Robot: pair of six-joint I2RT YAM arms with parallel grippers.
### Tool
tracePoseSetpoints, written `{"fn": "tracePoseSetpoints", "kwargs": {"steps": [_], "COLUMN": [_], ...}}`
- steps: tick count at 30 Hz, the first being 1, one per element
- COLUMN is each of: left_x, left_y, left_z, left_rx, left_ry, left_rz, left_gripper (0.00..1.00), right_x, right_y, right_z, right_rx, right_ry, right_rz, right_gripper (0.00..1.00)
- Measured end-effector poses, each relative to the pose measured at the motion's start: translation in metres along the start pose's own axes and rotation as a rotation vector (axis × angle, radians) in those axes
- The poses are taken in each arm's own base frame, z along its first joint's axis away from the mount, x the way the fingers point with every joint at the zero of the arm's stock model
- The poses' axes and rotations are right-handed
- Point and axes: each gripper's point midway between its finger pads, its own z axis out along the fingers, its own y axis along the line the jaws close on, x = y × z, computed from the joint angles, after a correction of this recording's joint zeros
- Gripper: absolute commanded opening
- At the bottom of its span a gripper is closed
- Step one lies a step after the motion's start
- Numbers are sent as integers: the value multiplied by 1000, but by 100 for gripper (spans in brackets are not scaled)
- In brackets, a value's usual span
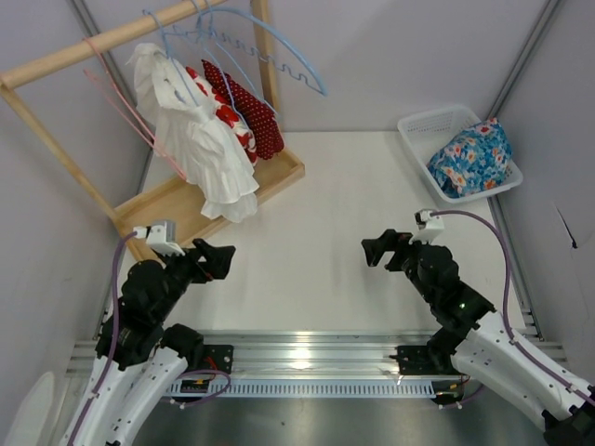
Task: Place the skirt on the hanger
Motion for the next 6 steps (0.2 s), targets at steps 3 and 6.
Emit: {"fn": "tracePoseSetpoints", "kwargs": {"steps": [3,6], "left_x": [0,-1], "left_y": [0,-1], "left_z": [0,0], "left_rx": [0,2], "left_ry": [0,-3], "left_rz": [0,0], "left_gripper": [100,100], "right_x": [-1,-7], "right_y": [0,2], "right_z": [1,1], "right_rx": [6,6], "right_ry": [-1,-12], "right_rz": [-2,0], "right_gripper": [99,100]}}
